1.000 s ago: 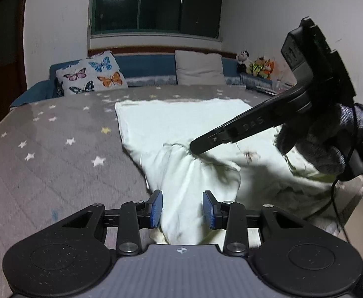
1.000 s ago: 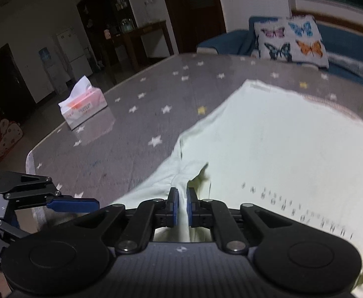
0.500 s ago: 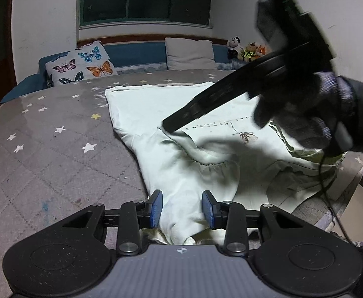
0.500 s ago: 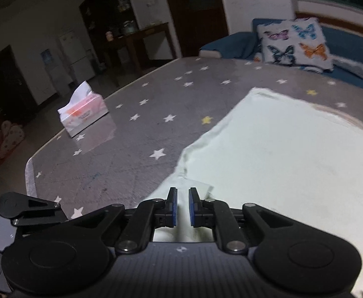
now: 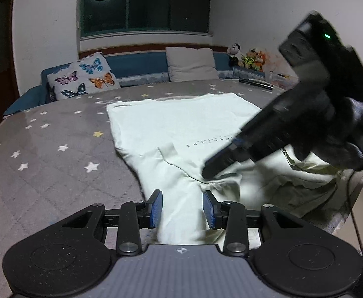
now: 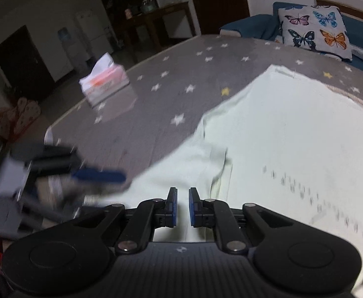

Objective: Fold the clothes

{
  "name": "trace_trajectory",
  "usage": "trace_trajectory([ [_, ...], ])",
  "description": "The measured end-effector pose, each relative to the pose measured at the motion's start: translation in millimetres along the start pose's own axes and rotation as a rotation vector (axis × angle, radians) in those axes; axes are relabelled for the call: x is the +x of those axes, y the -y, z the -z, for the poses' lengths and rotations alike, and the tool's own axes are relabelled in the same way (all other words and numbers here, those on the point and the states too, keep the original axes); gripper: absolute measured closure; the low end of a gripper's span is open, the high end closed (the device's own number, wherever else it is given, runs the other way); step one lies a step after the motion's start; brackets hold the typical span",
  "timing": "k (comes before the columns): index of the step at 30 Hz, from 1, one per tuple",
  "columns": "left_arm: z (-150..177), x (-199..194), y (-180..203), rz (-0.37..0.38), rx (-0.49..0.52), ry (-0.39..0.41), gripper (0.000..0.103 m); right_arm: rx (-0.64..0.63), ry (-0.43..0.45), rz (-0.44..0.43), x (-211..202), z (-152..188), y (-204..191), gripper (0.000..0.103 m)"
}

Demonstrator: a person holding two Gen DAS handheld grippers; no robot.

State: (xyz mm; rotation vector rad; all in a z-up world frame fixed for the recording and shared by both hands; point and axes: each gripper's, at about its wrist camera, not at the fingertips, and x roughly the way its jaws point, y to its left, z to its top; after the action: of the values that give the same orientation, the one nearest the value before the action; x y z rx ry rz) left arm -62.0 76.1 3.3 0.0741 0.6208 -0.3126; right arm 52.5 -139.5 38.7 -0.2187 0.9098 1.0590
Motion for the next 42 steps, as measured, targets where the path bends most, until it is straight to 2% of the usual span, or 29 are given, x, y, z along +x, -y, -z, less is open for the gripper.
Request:
trace_trajectory([
  [3,4,6,6,0.005,0.041,-0.032,0.064,0.003,-0.04,0.023,0,18,2,0.093],
  [9,6,-9,16,0.02,0.153,-0.039,0.056,0.034,0.005,0.041,-37,38,7,0.092],
  [13,14,-23,27,0.037,0.255,-0.055,0.051,0.03,0.037,0.11,-80,56,13,0.081],
  [15,19,-27,34,0.043,0.312,-0.065,0.047,0.035,0.037,0.162,-100,68,17,0.079],
  [17,24,-29,42,0.048,0.373,-0.067,0.046,0.049,0.029,0.215,-116,82,21,0.071],
  [19,27,-28,48,0.053,0.418,-0.061,0.045,0.052,0.012,0.265,-129,95,21,0.071],
  [22,30,-24,56,0.07,0.45,-0.065,0.045,0.042,-0.013,0.308,-141,112,17,0.071],
  [25,33,-21,62,0.078,0.484,-0.067,0.045,-0.03,-0.03,0.346,-145,123,4,0.059],
  [28,33,-17,64,0.084,0.485,-0.058,0.046,-0.101,-0.047,0.383,-149,134,-10,0.058],
  [29,32,-16,65,0.086,0.486,-0.056,0.046,-0.113,-0.055,0.382,-148,137,-13,0.052],
  [31,32,-13,67,0.09,0.487,-0.05,0.056,-0.125,-0.059,0.382,-145,142,-14,0.049],
  [33,32,-11,68,0.093,0.488,-0.044,0.075,-0.153,-0.067,0.402,-141,146,-16,0.049],
  [35,32,-8,70,0.097,0.489,-0.039,0.087,-0.196,-0.062,0.43,-139,149,-20,0.047],
  [40,9,-5,56,0.082,0.332,0.002,0.093,-0.3,-0.056,0.464,-133,154,-30,0.032],
  [42,-2,-1,50,0.074,0.281,0.02,0.094,-0.317,-0.052,0.449,-127,155,-32,0.031],
])
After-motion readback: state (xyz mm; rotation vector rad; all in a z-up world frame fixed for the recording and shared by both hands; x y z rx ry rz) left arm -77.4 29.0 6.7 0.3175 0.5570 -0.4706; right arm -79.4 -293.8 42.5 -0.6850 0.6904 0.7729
